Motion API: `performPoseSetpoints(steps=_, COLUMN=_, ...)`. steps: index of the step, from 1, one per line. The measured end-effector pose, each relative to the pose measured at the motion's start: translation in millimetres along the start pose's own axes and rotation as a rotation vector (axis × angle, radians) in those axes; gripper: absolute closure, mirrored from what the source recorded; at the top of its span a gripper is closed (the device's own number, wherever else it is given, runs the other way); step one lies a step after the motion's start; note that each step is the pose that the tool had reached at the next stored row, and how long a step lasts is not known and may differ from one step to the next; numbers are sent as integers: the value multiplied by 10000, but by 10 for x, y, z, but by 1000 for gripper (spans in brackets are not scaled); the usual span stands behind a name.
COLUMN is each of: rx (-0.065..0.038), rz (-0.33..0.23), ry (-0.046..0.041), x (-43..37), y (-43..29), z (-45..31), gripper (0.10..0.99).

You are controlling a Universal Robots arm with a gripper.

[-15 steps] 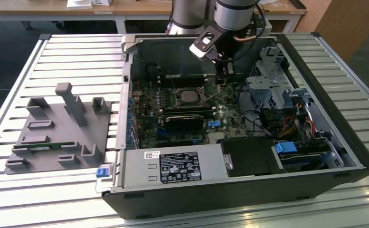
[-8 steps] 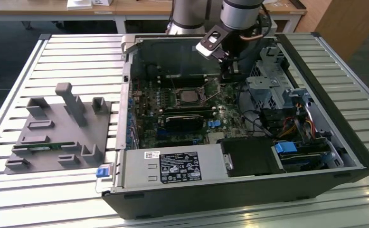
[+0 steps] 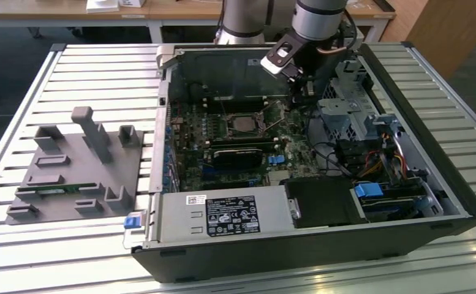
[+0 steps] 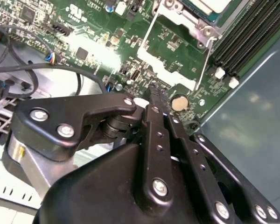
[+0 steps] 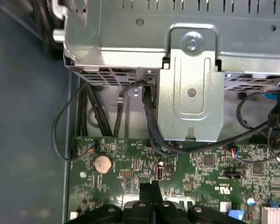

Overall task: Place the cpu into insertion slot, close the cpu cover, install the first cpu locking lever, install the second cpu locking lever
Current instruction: 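Close the cpu cover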

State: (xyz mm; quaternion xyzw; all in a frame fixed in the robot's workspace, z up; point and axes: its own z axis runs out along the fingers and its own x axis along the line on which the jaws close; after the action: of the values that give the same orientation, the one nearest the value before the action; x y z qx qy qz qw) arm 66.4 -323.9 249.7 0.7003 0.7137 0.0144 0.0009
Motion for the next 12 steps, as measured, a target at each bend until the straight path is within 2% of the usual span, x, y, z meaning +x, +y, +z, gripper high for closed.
performPoseSetpoints(steps=5, rx=31, rz=2, ry=1, x=-1, y=-8, z=80, gripper=980)
performPoseSetpoints(steps=12, rx=34, rz=1, ry=-1, x=-1, y=-90, z=94, gripper=980)
